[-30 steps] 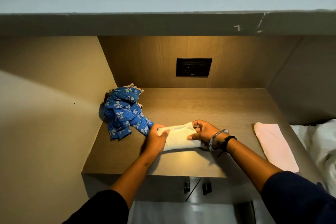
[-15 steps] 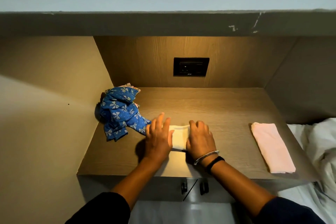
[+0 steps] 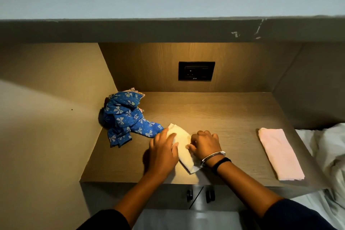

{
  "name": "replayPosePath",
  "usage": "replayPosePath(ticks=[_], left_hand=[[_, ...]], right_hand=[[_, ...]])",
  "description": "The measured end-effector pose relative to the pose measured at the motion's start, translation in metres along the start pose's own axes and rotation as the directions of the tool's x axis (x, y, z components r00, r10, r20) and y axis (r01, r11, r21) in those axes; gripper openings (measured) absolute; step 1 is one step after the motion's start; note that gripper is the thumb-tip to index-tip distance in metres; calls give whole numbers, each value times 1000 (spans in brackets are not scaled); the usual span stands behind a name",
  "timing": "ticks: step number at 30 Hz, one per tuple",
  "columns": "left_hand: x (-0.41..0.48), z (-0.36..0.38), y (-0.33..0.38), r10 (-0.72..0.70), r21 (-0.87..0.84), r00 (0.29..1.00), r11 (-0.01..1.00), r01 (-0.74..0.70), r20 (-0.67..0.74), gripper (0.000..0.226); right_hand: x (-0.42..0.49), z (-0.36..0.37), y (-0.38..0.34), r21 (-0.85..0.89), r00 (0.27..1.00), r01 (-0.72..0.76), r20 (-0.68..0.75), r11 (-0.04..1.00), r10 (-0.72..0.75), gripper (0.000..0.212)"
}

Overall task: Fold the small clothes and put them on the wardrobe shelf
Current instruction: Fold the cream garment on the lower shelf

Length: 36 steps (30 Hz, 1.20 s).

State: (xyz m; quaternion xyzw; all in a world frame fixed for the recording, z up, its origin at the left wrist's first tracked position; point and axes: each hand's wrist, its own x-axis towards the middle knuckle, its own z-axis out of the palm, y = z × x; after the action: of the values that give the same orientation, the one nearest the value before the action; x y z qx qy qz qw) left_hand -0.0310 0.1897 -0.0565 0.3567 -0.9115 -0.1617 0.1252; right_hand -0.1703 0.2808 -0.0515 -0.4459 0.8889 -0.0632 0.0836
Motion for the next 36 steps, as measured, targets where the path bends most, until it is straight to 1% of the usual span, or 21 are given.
replayPosePath(ticks=[1, 2, 3, 4, 5, 7, 9, 12, 15, 17, 20, 22, 24, 25, 26, 27, 28, 30, 32, 34, 36], left_hand=[[-8, 0, 5, -204, -147, 976, 970, 192, -73, 23], [-12, 0, 9, -398, -305, 917, 879, 367, -43, 14], [-12, 2, 12, -538, -411, 840, 750, 518, 76, 16], [-8, 5, 15, -604, -439, 764, 637, 634, 227, 24], [-3, 5, 18, -611, -443, 706, 554, 705, 358, 34], [7, 4, 22, -576, -500, 654, 428, 753, 490, 40], [15, 6, 23, -552, -549, 637, 344, 762, 539, 35], [18, 6, 32, -507, -601, 645, 275, 750, 572, 31], [15, 2, 53, -397, -675, 704, 237, 699, 590, 24], [13, -4, 75, -306, -730, 736, 156, 665, 604, 19], [12, -8, 116, -144, -796, 787, -9, 605, 600, 15], [11, -1, 147, -29, -805, 805, -50, 591, 592, 20], [10, 10, 178, 42, -798, 801, -64, 599, 597, 27], [10, 19, 195, 56, -795, 799, -83, 601, 598, 27], [9, 28, 210, 52, -791, 797, -92, 604, 602, 27], [8, 36, 225, 30, -790, 793, -75, 609, 608, 25], [7, 46, 239, -8, -791, 791, -16, 611, 611, 24], [4, 64, 261, -68, -785, 809, 209, 583, 583, 22], [-2, 79, 273, -83, -737, 865, 487, 469, 495, 28], [-7, 91, 273, -6, -660, 936, 707, 253, 352, 43], [-8, 99, 266, 159, -520, 953, 854, -2, 258, 53]], right_hand=[[3, 0, 0, 59, 999, -51, 22, 997, 50, 29], [4, 1, 0, 125, 993, -115, 52, 985, 109, 35], [4, 2, -1, 195, 980, -192, 95, 962, 176, 44], [5, 3, -3, 258, 961, -266, 149, 929, 234, 51], [5, 4, -3, 306, 940, -327, 204, 894, 274, 55], [4, 4, -3, 378, 907, -401, 290, 834, 305, 53], [3, 3, -2, 447, 887, -444, 343, 776, 310, 45], [-4, 3, 3, 596, 872, -488, 365, 637, 327, 12], [-19, -1, 18, 750, 862, -497, 365, 437, 353, 27], [-33, -12, 35, 837, 856, -472, 359, 279, 371, 25], [-57, -38, 71, 923, 855, -378, 378, -72, 354, 26], [-72, -56, 100, 937, 867, -296, 346, -186, 358, 25], [-83, -70, 128, 954, 877, -205, 278, -219, 391, 23], [-87, -75, 144, 969, 867, -161, 229, -187, 442, 25], [-90, -80, 159, 985, 843, -136, 172, -107, 509, 25], [-93, -82, 174, 990, 814, -139, 116, -4, 569, 25], [-96, -84, 189, 983, 788, -158, 67, 96, 612, 24], [-99, -79, 214, 939, 754, -230, 6, 257, 656, 21], [-102, -69, 231, 845, 740, -356, -5, 398, 672, 20], [-110, -55, 240, 592, 762, -495, -56, 636, 646, 30], [-118, -44, 243, 254, 816, -470, -240, 845, 526, 43]])
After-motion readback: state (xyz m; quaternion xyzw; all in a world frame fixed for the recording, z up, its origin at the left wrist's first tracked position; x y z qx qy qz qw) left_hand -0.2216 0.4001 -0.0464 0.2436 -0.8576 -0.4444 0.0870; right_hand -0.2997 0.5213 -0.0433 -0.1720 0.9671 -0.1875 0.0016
